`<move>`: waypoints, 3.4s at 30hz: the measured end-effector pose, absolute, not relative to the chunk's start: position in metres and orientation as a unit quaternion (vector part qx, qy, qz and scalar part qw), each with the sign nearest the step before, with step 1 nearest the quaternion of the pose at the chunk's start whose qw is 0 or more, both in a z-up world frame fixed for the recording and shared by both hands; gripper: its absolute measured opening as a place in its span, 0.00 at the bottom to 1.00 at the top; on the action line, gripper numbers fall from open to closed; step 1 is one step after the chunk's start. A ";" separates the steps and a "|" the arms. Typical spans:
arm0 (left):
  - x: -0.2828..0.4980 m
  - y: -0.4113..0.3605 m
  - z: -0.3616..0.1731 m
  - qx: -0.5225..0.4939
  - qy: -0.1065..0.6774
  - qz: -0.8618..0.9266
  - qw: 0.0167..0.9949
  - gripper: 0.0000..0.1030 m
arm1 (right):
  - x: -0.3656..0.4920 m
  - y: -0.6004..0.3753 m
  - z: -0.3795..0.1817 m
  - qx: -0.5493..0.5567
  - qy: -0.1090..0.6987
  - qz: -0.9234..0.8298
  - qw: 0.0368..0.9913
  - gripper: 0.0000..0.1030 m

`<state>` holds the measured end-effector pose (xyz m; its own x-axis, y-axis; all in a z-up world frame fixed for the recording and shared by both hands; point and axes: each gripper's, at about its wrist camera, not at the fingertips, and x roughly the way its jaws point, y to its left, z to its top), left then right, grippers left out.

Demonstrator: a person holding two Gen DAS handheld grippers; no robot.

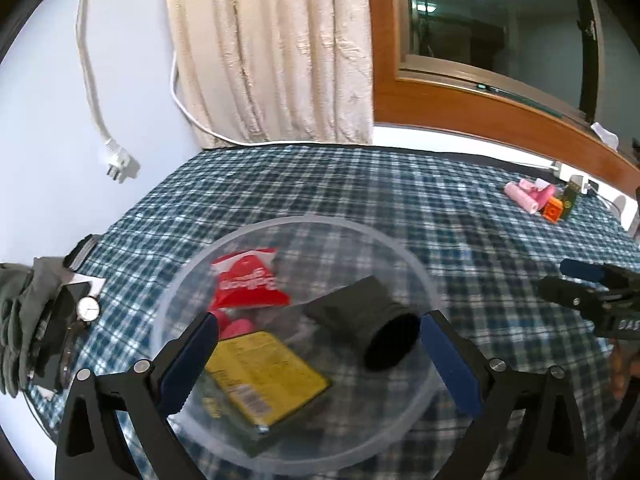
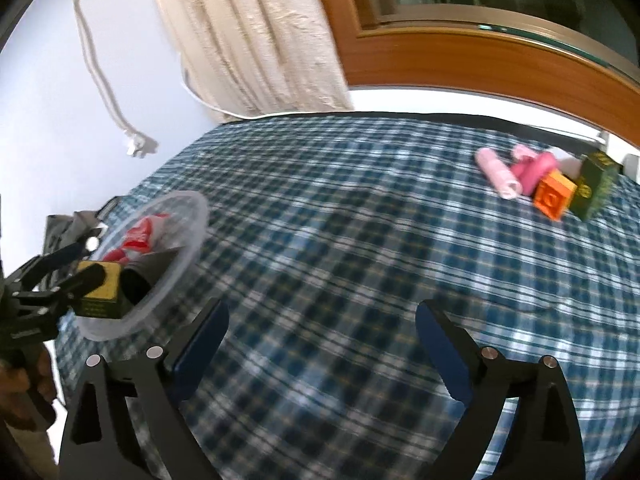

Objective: Organize objects
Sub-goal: 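Move both grippers back toward the remaining objects on the bed, then grasp the small green printed box with the right gripper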

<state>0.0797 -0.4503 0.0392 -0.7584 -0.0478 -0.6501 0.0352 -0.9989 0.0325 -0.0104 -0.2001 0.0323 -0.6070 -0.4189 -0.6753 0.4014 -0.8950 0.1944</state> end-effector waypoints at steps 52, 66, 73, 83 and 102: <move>-0.035 -0.271 -0.007 0.417 0.004 -0.896 -0.154 0.99 | -0.121 0.012 0.035 0.342 -0.124 -0.931 0.039 0.96; -0.036 -0.266 -0.014 0.435 0.001 -0.883 -0.176 0.99 | -0.193 0.010 0.032 0.358 -0.085 -0.928 0.056 0.96; -0.039 -0.269 -0.015 0.438 0.014 -0.881 -0.178 0.99 | -0.204 0.015 0.028 0.366 -0.099 -0.923 0.069 0.76; -0.045 -0.267 -0.015 0.441 0.012 -0.883 -0.163 0.99 | -0.162 0.025 0.030 0.353 -0.122 -0.923 0.088 0.76; -0.095 -0.151 0.014 0.409 -0.046 -0.875 -0.254 0.86 | -0.073 0.068 0.042 0.338 -0.131 -0.926 0.108 0.76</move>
<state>-0.0946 -0.1508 0.0142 -0.5361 0.4074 -0.7393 -0.4831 -0.8663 -0.1271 -0.0731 0.0685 0.0420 -0.7480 -0.2892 -0.5974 0.1115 -0.9420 0.3165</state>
